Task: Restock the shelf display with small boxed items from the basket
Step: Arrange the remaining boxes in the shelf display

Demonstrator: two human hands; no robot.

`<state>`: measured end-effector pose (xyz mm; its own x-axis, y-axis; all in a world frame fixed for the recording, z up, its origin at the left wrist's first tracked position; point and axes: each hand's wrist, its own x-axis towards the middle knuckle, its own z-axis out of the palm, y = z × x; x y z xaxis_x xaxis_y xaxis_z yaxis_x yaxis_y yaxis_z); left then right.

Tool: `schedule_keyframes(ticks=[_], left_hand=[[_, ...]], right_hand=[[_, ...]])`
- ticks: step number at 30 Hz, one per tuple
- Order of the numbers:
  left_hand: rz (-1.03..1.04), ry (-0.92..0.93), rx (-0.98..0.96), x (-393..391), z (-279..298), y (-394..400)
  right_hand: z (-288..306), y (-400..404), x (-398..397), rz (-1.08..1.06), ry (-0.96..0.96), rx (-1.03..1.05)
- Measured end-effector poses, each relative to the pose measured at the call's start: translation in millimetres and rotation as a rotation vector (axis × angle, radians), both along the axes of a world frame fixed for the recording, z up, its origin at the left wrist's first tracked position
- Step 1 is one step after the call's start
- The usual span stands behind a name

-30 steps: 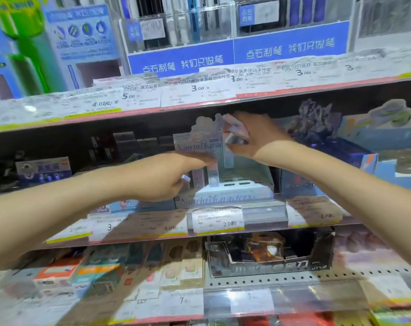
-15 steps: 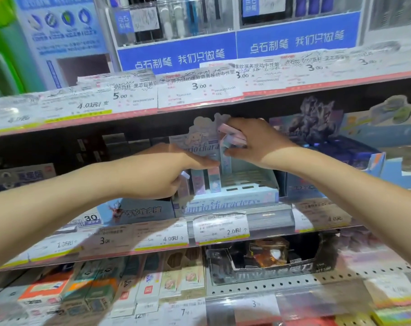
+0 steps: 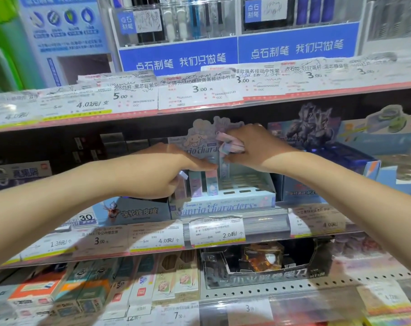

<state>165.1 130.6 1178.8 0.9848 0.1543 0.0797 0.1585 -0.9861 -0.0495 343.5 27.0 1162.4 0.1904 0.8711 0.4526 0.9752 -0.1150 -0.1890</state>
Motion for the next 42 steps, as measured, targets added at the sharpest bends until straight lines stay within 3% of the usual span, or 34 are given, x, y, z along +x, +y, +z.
schedule_keyframes(ticks=[7,14,16,20,24,28,31,34,38,42], left_hand=[[0.011,0.000,-0.026,-1,-1,3],[0.044,-0.055,-0.009,1,0,-6],[0.059,-0.125,-0.025,1,0,-9],[0.069,-0.411,-0.122,5,-2,-13],[0.077,-0.592,-0.427,10,-4,-28],[0.094,-0.525,-0.845,13,-5,-46],[0.233,-0.447,-0.919,15,-6,-50],[0.280,-0.394,-0.977,14,-5,-49],[0.304,-0.348,-0.875,7,-2,-45],[0.299,-0.347,-0.762,5,1,-42]], right_hand=[[0,3,-2,0.009,-0.176,-0.118],[5,-10,2,0.027,-0.016,-0.136],[10,-15,-1,0.060,0.154,-0.042],[15,-26,-5,0.259,0.677,0.058],[15,-31,-10,0.342,0.880,0.041],[13,-33,-22,0.426,1.049,0.055],[8,-29,-24,0.437,1.146,0.115],[2,-29,-19,0.358,1.147,0.150],[5,-41,-11,0.297,1.036,0.289],[11,-53,-15,0.110,0.542,0.256]])
